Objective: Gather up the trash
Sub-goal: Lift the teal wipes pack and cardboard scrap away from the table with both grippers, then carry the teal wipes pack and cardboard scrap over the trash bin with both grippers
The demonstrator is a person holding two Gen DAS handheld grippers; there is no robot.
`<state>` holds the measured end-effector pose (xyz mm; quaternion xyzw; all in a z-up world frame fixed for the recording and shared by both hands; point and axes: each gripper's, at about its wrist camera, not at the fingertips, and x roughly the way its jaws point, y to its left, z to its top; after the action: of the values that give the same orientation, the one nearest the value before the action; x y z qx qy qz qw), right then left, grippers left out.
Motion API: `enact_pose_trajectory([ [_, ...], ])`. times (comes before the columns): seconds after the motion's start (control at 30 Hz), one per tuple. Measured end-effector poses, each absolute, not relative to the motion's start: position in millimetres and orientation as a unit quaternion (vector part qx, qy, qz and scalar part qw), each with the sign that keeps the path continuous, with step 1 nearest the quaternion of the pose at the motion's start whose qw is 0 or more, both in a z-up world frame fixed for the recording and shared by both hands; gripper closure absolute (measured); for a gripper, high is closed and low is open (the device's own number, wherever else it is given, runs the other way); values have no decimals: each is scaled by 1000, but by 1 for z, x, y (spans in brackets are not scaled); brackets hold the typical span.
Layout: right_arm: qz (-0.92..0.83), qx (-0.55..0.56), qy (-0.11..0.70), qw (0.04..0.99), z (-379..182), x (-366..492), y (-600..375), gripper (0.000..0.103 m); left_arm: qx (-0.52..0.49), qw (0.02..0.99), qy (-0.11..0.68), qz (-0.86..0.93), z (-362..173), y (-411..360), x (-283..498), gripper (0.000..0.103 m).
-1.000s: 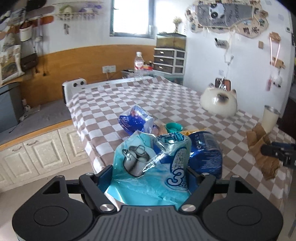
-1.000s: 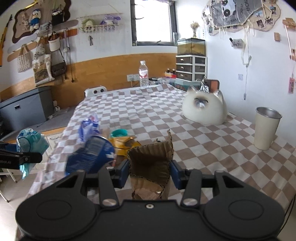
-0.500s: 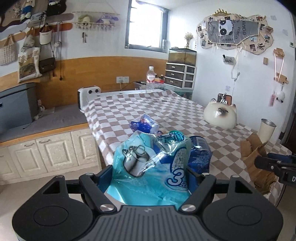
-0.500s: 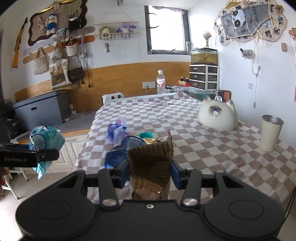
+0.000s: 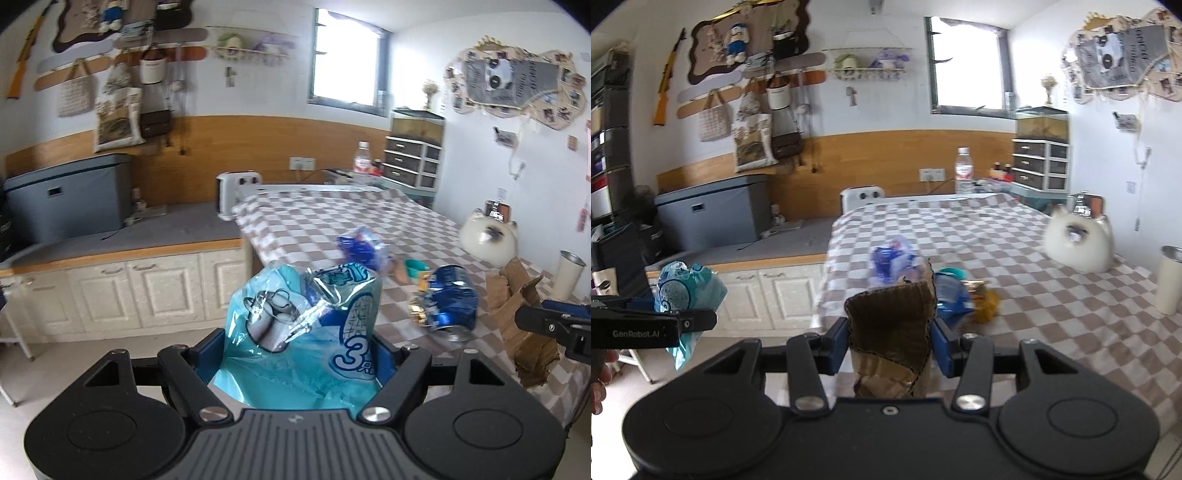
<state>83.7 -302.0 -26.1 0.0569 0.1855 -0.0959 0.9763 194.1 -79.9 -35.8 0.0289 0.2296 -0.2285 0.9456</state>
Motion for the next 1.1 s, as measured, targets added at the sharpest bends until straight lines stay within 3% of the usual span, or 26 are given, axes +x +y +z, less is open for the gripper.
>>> enact_pose_trajectory([
  [0.63,17,54,240,969,-69,152,-194,55,-9,955,265,-136,-73,33,206,24],
  [1.1,44,63,330,941,-164,208,-159,54,-38,922,369,-111,-179,44,246,24],
])
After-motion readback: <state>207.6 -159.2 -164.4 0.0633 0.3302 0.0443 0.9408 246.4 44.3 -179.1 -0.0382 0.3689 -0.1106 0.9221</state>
